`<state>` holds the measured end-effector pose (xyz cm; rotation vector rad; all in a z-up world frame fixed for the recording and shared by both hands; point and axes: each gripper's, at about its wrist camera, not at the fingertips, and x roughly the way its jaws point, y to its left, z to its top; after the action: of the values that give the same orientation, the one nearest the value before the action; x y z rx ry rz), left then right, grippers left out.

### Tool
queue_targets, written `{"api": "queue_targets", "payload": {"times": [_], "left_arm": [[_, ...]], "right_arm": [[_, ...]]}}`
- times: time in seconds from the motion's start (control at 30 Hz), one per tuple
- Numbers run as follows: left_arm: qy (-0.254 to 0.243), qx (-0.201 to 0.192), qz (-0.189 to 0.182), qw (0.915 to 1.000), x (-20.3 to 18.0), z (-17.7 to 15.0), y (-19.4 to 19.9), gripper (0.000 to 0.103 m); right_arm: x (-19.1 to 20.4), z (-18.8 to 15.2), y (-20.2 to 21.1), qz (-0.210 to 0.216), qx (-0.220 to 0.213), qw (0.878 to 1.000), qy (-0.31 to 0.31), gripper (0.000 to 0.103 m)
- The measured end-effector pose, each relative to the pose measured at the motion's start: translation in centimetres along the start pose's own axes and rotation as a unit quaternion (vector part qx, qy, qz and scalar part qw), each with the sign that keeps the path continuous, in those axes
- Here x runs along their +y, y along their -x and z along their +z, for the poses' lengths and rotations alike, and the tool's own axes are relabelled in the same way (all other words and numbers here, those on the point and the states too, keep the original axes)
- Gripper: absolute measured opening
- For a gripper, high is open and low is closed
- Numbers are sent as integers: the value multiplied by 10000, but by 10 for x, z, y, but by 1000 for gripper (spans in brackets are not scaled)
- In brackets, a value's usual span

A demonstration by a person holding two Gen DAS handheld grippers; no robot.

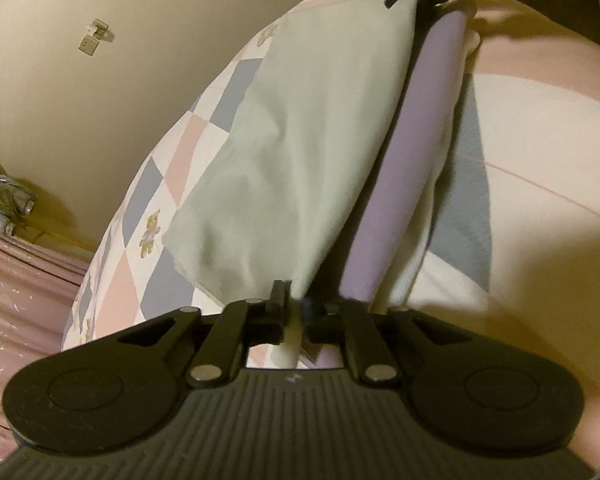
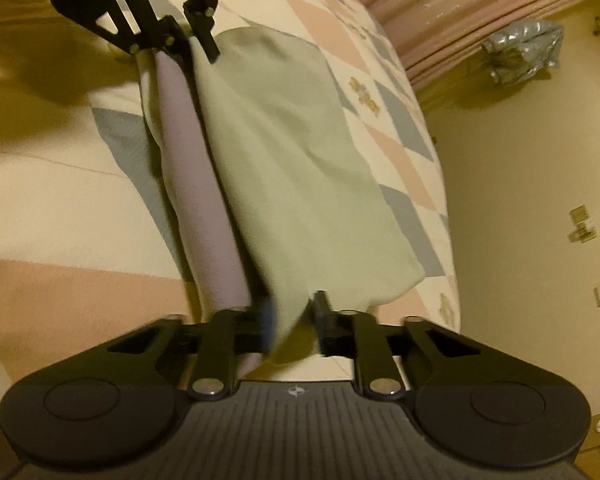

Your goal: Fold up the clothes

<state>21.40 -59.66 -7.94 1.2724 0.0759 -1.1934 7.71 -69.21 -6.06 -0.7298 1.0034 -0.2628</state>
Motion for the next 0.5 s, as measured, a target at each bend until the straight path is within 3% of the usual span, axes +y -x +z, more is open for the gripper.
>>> {"api": "queue_targets", "payload": {"times": [0.2,0.33,0.5], "left_arm": [[151,-114,196,9996,-6,-1,26,3],[66,-1,60,10000,-19,-3,17,3],[157,-171,349,9991,-10,-1,39,3]], "right_arm": [[2,2,31,-283,-179,9994,-101,9],[15,-1,18,-135,26,9999,-23,9],[13,0,21,-199,-36,9995,-244,9]]}}
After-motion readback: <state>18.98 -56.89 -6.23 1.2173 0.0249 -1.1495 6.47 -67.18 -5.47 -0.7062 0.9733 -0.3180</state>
